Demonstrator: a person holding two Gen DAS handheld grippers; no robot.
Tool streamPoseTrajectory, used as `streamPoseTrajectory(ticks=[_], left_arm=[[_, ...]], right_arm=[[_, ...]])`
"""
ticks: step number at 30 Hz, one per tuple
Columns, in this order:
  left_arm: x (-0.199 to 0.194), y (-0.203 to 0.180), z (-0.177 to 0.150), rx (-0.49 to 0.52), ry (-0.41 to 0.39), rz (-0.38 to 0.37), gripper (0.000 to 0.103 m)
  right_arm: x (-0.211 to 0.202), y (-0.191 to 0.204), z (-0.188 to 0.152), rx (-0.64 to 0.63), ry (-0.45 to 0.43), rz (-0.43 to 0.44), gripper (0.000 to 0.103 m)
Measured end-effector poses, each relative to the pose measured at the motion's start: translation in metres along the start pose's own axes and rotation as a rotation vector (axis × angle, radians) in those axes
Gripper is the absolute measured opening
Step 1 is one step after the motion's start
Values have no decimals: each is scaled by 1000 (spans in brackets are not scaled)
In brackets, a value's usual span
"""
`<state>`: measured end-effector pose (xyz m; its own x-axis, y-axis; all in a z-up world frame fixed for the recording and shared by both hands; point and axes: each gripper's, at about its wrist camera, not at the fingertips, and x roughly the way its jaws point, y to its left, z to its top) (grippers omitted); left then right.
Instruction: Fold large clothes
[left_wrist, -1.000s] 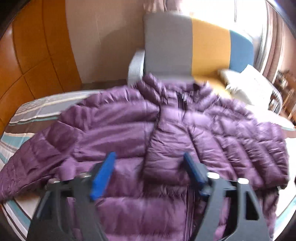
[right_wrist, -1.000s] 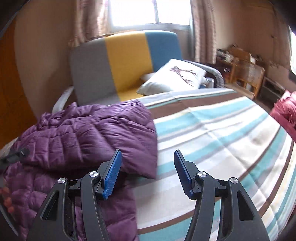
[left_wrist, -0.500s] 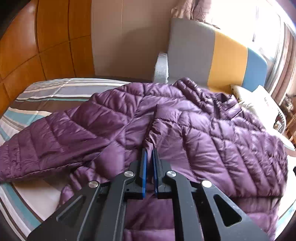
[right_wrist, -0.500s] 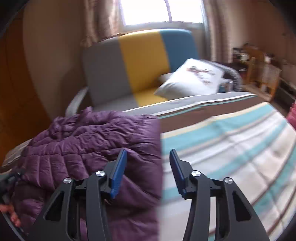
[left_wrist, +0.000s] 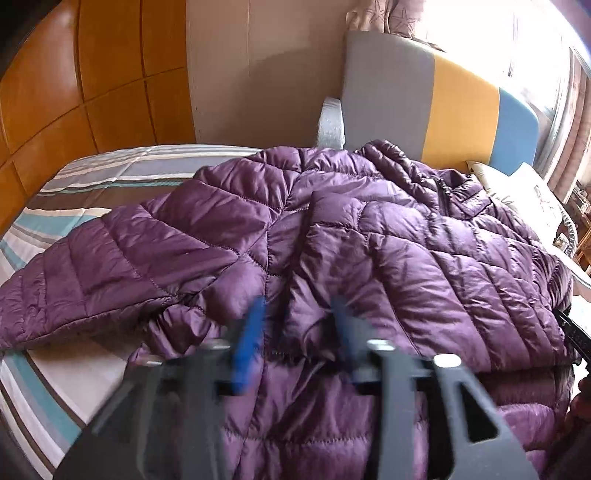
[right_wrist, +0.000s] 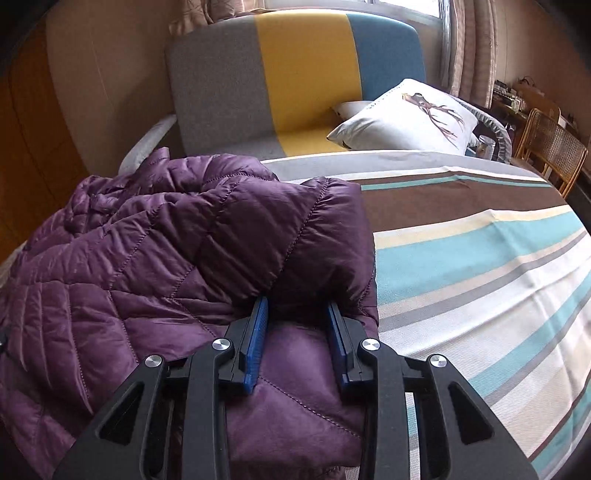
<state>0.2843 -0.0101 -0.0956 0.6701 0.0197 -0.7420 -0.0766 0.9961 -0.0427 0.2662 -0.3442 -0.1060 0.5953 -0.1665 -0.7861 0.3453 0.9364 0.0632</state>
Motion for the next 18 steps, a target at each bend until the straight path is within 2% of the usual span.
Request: streamPoseTrajectory(ticks=[1, 2, 8, 10, 13, 18], left_arm=[[-7, 0, 0, -1, -17, 15, 69], [-15, 1, 0, -5, -39, 32, 75], [-57, -3, 9, -49, -178, 25, 77], [-54, -18, 18, -24, -166, 3, 73], [-36, -48, 31, 51, -104, -42, 52], [6, -83, 34, 144, -11, -44, 47]], right_arm=[[-4, -1, 0, 4, -6, 5, 32], [-7, -2, 0, 8, -11, 8, 32], [-50, 3, -2, -27, -98, 33, 32], [-51, 5, -2, -29, -91, 55, 32], [-39, 10, -4, -48, -57, 57, 32], [-24, 8, -14, -37, -18, 37, 32]])
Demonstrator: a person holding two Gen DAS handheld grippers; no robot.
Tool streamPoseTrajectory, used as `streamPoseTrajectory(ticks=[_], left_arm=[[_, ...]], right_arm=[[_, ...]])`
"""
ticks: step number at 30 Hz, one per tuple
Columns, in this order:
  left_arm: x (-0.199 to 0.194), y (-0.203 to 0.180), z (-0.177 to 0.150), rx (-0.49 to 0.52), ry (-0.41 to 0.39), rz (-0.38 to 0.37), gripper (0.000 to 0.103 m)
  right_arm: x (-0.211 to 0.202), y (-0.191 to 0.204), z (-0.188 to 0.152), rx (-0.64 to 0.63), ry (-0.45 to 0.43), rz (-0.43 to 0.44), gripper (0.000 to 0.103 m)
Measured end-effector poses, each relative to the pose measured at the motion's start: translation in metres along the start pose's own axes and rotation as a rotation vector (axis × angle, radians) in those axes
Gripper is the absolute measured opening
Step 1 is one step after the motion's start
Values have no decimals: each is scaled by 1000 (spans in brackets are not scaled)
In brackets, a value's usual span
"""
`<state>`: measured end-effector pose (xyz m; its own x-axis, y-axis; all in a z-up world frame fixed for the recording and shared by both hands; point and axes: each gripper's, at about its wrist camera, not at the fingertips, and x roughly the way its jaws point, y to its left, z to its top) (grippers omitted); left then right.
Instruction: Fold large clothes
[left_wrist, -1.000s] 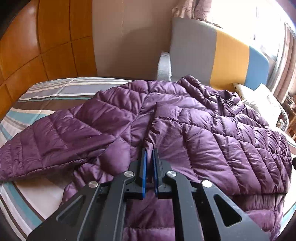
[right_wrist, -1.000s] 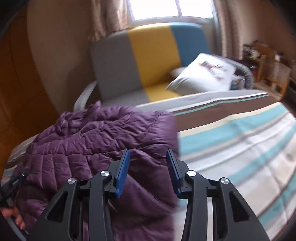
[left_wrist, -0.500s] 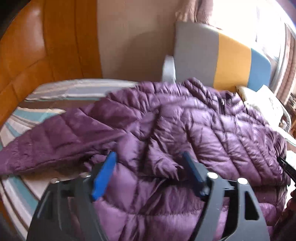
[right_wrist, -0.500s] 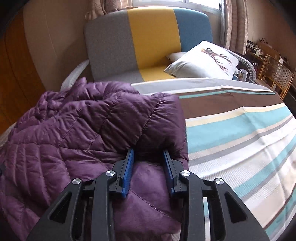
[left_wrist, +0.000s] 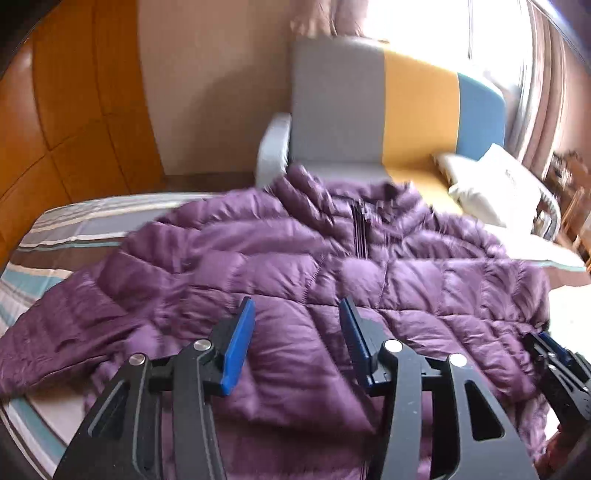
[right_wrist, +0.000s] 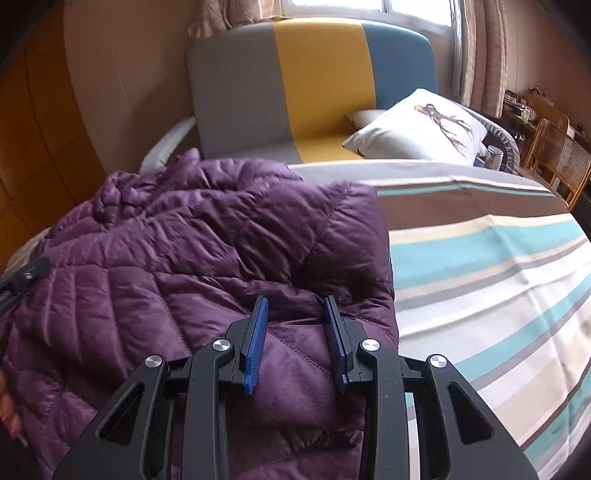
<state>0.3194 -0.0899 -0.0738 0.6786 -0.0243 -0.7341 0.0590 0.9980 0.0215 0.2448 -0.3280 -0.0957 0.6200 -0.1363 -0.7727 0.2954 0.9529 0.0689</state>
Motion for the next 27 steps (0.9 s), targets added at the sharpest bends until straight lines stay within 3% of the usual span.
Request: streamPoseTrajectory(ticks=[3, 10, 12, 13, 14, 21, 27], left_arm=[[23, -2, -10, 17, 50, 18, 46], [27, 0, -20, 10, 42, 8, 47], [22, 2, -20, 3, 34, 12, 59], [18, 3, -20, -3, 30, 19, 78], [14, 5, -22, -11, 26, 24, 90], [-36, 73, -39, -200, -22, 14, 94], [-67, 160, -63, -336, -68, 121, 94]], right_arm=[[7, 1, -4, -10, 12, -11, 32], [11, 9, -8, -50, 4, -59, 32], [11, 10, -8, -53, 2, -64, 32], [11, 10, -8, -55, 1, -68, 32], [11, 11, -8, -59, -1, -73, 32], [12, 15, -9, -74, -6, -97, 32], [12, 18, -9, -85, -8, -111, 32]])
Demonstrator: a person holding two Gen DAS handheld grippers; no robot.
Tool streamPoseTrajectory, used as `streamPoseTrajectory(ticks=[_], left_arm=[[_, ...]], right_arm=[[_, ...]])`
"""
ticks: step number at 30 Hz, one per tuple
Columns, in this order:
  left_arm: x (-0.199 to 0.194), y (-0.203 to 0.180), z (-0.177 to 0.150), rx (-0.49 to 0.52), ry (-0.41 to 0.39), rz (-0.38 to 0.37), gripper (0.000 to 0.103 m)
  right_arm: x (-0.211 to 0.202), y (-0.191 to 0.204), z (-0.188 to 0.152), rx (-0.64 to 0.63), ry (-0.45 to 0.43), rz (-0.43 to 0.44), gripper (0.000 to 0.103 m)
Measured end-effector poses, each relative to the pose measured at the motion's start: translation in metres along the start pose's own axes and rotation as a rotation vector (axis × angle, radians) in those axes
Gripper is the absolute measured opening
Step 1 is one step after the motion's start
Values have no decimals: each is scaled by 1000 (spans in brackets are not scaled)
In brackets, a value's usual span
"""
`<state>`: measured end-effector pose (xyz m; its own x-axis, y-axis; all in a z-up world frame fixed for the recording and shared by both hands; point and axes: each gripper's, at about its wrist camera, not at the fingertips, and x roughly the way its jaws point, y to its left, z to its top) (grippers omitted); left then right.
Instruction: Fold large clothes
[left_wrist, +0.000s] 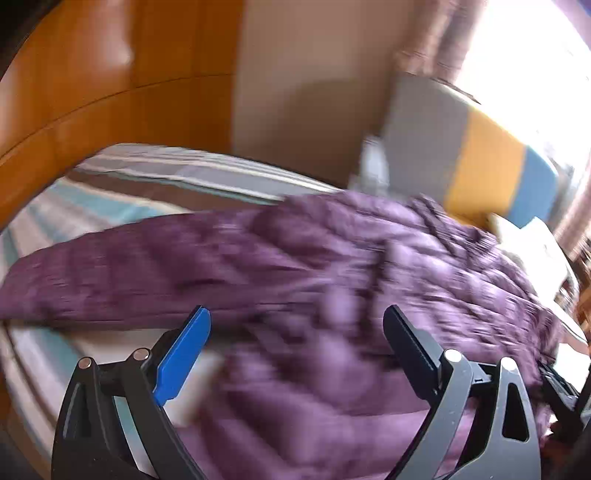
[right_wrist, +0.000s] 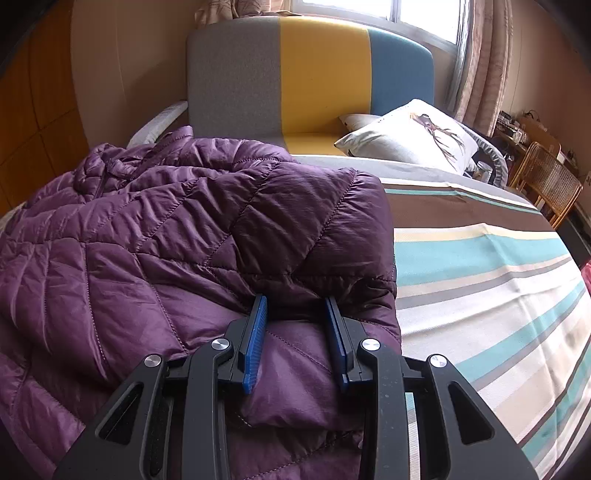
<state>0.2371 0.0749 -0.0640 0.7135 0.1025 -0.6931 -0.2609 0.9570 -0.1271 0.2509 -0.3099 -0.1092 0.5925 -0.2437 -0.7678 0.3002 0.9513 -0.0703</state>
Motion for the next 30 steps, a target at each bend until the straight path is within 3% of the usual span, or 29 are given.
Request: streamPoseTrajectory(ticks=[8, 16, 21, 30], left_arm=[[-2, 133, 0, -232, 12, 208, 92], [2, 231, -13, -476, 71, 337, 74], [10, 278, -27, -677, 111, 343, 69], [21, 302, -22, -760, 51, 333, 69]], right_arm=[[-1, 2, -1, -6, -2, -8, 32], [-1, 2, -1, -7, -3, -10, 32], [-1, 1, -2, -5, -3, -9, 32], [-1, 1, -2, -6, -4, -11, 31]])
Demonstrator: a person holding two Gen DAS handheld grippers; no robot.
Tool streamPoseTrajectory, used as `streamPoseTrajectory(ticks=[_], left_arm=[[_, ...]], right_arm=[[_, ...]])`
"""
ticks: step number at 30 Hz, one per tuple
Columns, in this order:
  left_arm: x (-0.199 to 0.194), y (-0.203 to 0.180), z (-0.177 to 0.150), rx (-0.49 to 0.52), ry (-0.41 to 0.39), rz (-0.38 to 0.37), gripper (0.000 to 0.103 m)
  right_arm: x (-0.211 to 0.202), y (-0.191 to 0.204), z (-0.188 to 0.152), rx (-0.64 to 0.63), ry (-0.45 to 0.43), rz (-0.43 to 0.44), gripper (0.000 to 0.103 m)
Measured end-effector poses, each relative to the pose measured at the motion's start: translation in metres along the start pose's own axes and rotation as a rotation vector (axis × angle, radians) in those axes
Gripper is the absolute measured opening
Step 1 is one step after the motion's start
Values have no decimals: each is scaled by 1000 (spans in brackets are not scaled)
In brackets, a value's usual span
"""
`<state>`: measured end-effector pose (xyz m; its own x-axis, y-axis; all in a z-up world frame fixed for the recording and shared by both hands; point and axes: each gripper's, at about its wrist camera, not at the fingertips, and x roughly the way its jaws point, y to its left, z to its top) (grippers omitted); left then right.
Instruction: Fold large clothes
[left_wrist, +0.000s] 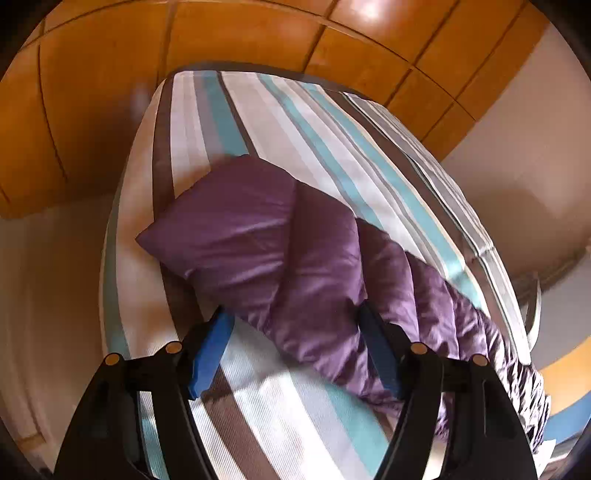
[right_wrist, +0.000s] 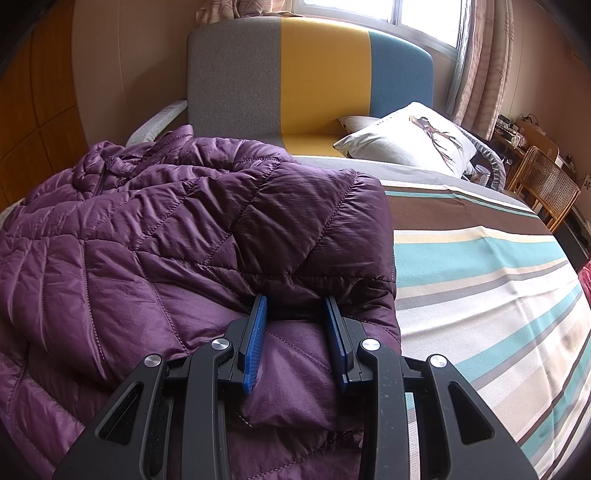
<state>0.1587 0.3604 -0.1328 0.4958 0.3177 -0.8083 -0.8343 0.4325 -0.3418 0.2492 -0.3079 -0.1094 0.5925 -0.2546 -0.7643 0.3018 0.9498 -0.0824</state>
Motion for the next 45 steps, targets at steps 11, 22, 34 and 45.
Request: streamPoseTrajectory(ticks=[11, 22, 34, 45], left_arm=[[10, -10, 15, 22, -34, 27, 11], [-62, -65, -12, 176, -262, -68, 9], [-123, -183, -119, 650, -327, -277, 9], [-155, -254, -231, 928, -248, -400, 9]], right_arm=[[1, 0, 0, 0, -1, -1, 32], [0, 1, 0, -1, -1, -2, 32], [1, 1, 0, 1, -2, -2, 32], [1, 0, 0, 3, -2, 1, 32]])
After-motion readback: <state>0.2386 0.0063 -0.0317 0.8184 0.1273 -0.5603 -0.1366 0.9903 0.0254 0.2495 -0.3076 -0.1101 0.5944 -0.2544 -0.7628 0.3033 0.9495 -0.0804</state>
